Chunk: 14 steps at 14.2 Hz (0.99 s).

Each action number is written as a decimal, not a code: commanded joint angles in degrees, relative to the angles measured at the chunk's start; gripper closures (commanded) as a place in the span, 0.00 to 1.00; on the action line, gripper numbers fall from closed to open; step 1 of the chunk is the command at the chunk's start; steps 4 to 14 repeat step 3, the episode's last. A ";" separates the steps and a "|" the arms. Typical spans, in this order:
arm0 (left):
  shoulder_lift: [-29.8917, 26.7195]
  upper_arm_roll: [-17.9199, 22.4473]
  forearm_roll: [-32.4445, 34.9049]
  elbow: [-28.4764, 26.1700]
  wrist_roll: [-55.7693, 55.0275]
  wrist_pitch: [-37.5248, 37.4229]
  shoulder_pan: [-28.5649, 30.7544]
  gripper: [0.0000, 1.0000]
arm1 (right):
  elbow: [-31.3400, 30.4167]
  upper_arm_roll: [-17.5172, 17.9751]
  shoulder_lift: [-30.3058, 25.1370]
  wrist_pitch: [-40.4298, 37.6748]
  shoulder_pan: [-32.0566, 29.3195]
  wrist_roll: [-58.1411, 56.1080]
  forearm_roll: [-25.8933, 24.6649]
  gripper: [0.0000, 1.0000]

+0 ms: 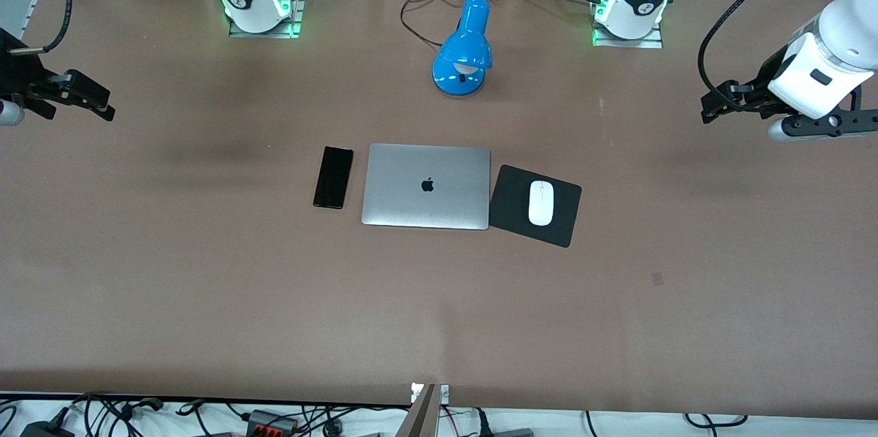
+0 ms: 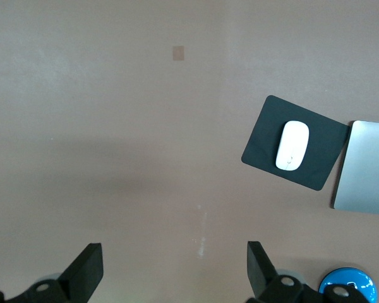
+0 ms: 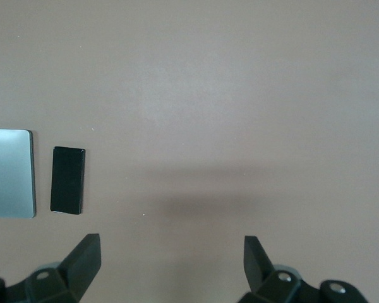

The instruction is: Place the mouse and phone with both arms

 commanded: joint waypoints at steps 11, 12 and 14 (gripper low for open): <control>-0.69 0.18 -1.61 -0.52 1.35 0.24 0.06 0.00 | -0.62 0.31 -1.18 -0.46 -0.30 -1.14 0.56 0.00; -0.69 0.18 -1.61 -0.52 1.35 0.24 0.06 0.00 | -0.62 0.31 -1.18 -0.46 -0.30 -1.14 0.56 0.00; -0.69 0.18 -1.61 -0.52 1.35 0.24 0.06 0.00 | -0.62 0.31 -1.18 -0.46 -0.30 -1.14 0.56 0.00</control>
